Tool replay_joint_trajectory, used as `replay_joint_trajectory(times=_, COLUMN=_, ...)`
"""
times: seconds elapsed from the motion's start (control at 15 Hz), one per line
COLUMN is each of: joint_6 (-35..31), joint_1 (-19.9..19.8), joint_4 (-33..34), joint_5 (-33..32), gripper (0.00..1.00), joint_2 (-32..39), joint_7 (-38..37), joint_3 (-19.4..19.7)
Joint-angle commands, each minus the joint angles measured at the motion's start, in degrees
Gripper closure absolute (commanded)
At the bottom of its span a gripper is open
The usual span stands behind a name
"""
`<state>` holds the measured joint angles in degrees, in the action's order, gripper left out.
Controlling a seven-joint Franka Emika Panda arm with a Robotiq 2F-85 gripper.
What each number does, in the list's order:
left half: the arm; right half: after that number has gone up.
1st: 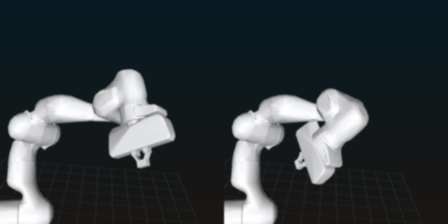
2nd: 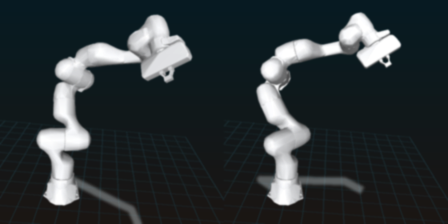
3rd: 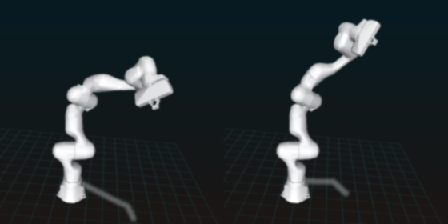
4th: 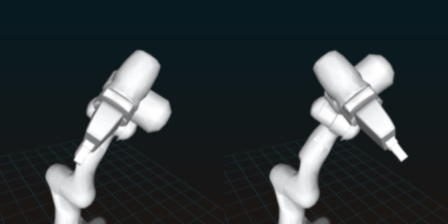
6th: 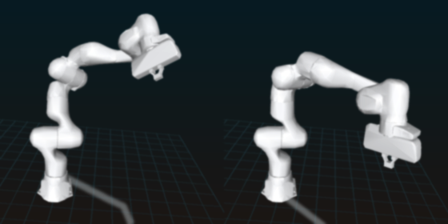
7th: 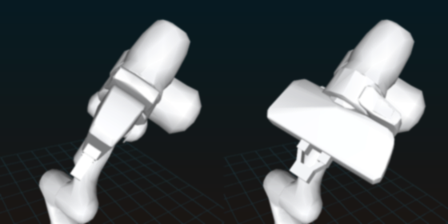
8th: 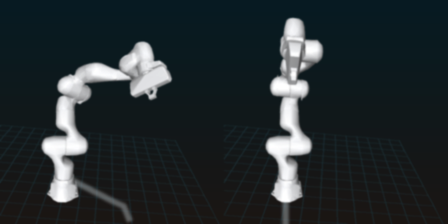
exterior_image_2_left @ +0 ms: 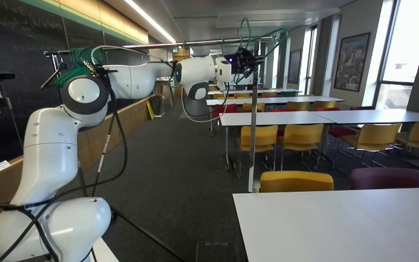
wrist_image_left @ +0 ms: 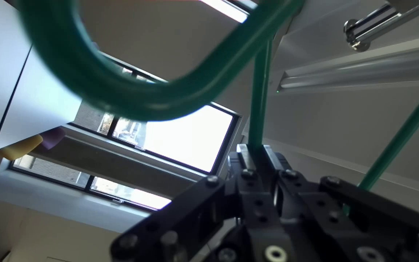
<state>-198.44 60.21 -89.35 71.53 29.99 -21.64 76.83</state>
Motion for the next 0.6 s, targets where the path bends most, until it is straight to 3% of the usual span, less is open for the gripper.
replay_joint_trajectory(times=0.0, joint_6=0.0, joint_1=5.6, joint_4=-1.2, joint_5=0.6, gripper=0.97, joint_2=1.4, joint_7=0.0, joint_3=4.4)
replay_joint_trajectory(times=0.53, joint_6=0.0, joint_1=13.2, joint_4=-2.1, joint_5=-0.7, gripper=0.97, joint_2=3.4, joint_7=-0.5, joint_3=8.0)
